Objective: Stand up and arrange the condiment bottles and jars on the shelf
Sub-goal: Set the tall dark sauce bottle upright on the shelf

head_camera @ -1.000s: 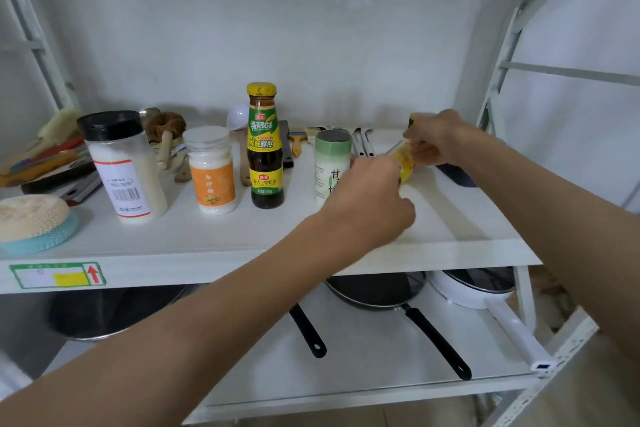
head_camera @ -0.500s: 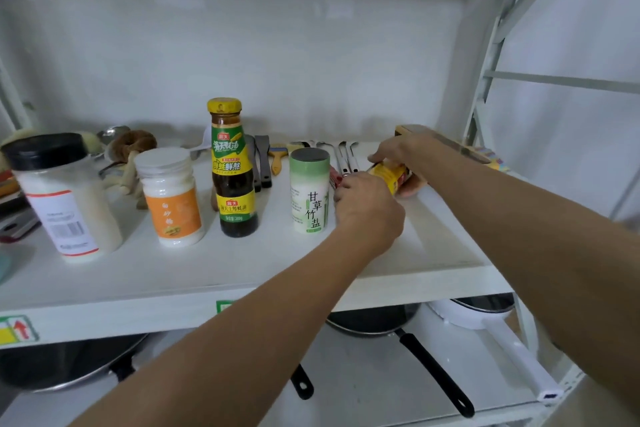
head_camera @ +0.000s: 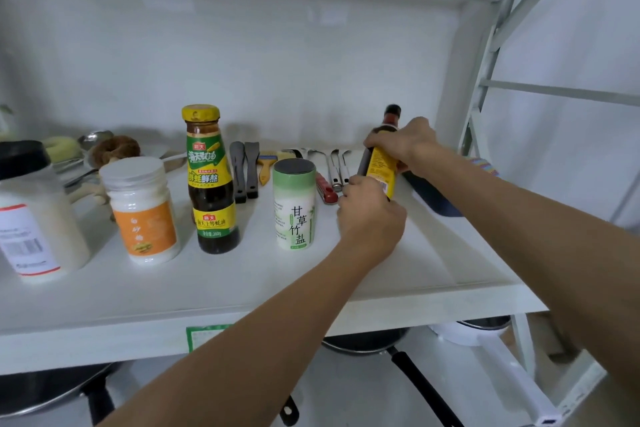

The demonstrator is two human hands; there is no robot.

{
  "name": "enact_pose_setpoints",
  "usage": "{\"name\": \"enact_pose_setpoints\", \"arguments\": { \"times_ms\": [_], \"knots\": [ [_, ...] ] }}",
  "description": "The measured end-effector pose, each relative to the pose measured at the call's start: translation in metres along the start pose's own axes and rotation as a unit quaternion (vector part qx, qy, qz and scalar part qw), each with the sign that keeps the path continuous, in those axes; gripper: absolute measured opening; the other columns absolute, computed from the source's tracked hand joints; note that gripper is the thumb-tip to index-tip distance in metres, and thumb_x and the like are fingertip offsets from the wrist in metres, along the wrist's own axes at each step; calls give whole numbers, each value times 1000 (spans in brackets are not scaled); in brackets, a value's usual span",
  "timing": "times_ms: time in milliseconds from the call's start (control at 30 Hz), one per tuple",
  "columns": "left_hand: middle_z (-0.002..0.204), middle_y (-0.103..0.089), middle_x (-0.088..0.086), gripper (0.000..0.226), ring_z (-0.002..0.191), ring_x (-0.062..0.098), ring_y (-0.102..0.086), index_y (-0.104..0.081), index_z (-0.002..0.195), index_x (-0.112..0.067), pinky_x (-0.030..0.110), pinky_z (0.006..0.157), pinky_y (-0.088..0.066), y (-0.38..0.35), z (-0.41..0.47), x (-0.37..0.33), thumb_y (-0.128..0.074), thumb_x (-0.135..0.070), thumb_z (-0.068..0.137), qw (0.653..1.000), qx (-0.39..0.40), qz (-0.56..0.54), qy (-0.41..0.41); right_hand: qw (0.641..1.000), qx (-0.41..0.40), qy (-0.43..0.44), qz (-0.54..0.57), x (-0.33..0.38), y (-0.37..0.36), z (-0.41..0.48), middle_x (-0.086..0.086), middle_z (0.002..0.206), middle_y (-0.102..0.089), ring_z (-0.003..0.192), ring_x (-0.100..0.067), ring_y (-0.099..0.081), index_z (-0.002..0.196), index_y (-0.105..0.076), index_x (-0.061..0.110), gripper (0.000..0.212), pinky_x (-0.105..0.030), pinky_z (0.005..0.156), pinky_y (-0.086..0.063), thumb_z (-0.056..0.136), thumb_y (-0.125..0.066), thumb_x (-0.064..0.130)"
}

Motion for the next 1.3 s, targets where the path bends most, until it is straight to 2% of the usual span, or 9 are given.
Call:
{"name": "enact_pose_setpoints", "arguments": {
  "times_ms": [167, 267, 400, 633, 767, 933, 1100, 1200, 1300],
  "knots": [
    [117, -55, 12, 49, 105, 30, -59, -48, 119, -5, 33, 76, -49, 5, 16, 7, -71, -19, 78, 994, 17, -93, 47, 996, -51, 66, 11, 17, 10, -2, -6, 104, -64, 87, -22, -64, 112, -53, 8, 71, -36, 73, -57, 57, -83, 42],
    [120, -54, 11, 58, 109, 28, -59, -44, 119, -9, 34, 81, -50, 3, 17, 13, -77, -24, 73, 993, 18, -103, 54, 991, -59, 119, 17, 20, 13, -9, -5, 106, -58, 90, -20, -59, 117, -45, 7, 76, -33, 71, -49, 61, -84, 40],
    [114, -58, 8, 74, 103, 29, -62, -40, 117, -11, 36, 81, -53, 4, 15, 18, -86, -30, 63, 996, 27, -81, 39, 983, -45, 166, 60, 14, 13, -20, -9, 116, -55, 101, -23, -60, 111, -34, 16, 81, -38, 82, -54, 55, -86, 42],
    [115, -56, 8, 72, 105, 30, -61, -41, 116, -12, 37, 82, -53, 3, 14, 22, -87, -28, 63, 995, 43, -78, 33, 973, -26, 225, 45, 16, 12, -46, -8, 121, -41, 113, -25, -52, 109, -28, 19, 85, -42, 95, -50, 55, -90, 40],
    [102, -51, 3, 66, 102, 30, -61, -43, 117, -12, 42, 86, -54, -2, 14, 20, -84, -27, 67, 994, 46, -96, 27, 982, 1, 183, 52, 14, 10, -40, -7, 124, -39, 115, -23, -50, 119, -28, 17, 86, -39, 96, -49, 60, -88, 36],
    [114, -60, 6, 61, 106, 29, -62, -46, 120, -12, 41, 90, -54, -8, 20, 21, -82, -28, 72, 993, 66, -94, 32, 967, 169, 82, 172, 3, 13, -28, -11, 121, -64, 110, -26, -63, 138, -35, 14, 79, -44, 100, -48, 72, -77, 4],
    [125, -55, 13, 70, 115, 31, -56, -33, 130, -6, 40, 90, -50, -7, 11, 11, -76, -25, 77, 999, -19, -50, -4, 979, 128, 103, 118, 3, 16, -37, -4, 106, -67, 98, -19, -65, 132, -39, 13, 76, -24, 71, -49, 71, -85, 17],
    [130, -48, 15, 77, 122, 31, -48, -33, 128, -3, 43, 98, -47, -2, 10, 3, -81, -28, 73, 994, -69, -84, -13, 982, 123, 105, 100, 6, 9, -39, -1, 108, -64, 98, -16, -62, 129, -41, 13, 79, -26, 77, -49, 67, -88, 27],
    [130, -48, 16, 72, 122, 31, -48, -34, 127, -1, 42, 99, -46, 0, 15, 6, -79, -25, 77, 990, -75, -119, -14, 970, 190, 78, 131, 10, 12, -35, -3, 120, -63, 109, -20, -60, 134, -43, 11, 75, -33, 94, -47, 72, -84, 23]
  ]
}}
Point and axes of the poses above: each hand's wrist, its own z-axis towards the middle knuckle, its own y-axis out of the back of the hand, x = y × z, the point moved 6 cm from there along z, towards the middle knuckle
